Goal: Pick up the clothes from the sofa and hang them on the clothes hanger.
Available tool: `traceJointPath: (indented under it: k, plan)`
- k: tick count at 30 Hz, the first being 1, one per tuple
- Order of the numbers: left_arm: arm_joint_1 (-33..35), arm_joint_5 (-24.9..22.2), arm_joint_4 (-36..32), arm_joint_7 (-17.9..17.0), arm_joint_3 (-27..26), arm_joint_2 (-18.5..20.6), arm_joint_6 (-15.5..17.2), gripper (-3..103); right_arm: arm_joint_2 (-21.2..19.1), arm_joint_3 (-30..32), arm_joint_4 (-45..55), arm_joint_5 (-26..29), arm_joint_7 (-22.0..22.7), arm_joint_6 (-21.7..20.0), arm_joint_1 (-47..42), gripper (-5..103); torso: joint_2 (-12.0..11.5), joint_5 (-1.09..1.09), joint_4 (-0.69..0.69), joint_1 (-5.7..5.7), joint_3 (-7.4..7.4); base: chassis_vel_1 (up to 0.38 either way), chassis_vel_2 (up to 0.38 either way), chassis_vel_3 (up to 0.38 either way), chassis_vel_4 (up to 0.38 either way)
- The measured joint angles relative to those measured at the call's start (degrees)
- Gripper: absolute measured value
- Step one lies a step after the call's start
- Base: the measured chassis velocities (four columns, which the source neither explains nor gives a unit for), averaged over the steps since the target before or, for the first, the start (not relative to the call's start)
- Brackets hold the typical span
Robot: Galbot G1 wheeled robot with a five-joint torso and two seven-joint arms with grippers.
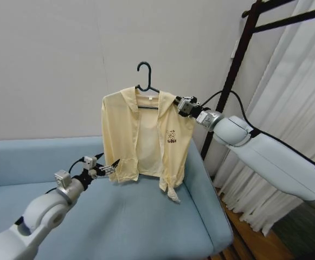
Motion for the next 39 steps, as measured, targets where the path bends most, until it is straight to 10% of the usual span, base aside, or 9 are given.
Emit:
traceJointPath:
  k: [8,28,34,39]
  plan:
    - [0.3,0.1,-1.6,-0.3,1.0,-0.9,0.7,100,-4.4,0.2,2.2,-1.0,-6.6,2.0,1.3,9,0.0,-0.01,-0.03,0.00,-0.01,0.000,0.000,0.000,0.000]
    - [0.0,1.9,-1.8,0.3,3.1,-2.8,0.6,100,-12.5,1.0,11.0,15.3,3.8,-15.7,2.6,9,0.0,0.01,-0.03,0.00,0.00,0.000,0.000,0.000,0.000]
    - [-0.5,2.3,-1.6,0.5,4.0,-3.0,0.2,100,-15.2,1.0,12.3,15.8,3.6,-14.4,2.4,9,0.0,0.02,-0.03,0.00,0.00,0.000,0.000,0.000,0.000]
    - [-0.7,1.5,-1.5,1.4,3.3,-1.3,-0.6,100,-17.4,-0.2,11.3,15.7,3.1,-3.9,1.0,9,0.0,-0.01,0.00,0.00,0.00,0.000,0.000,0.000,0.000]
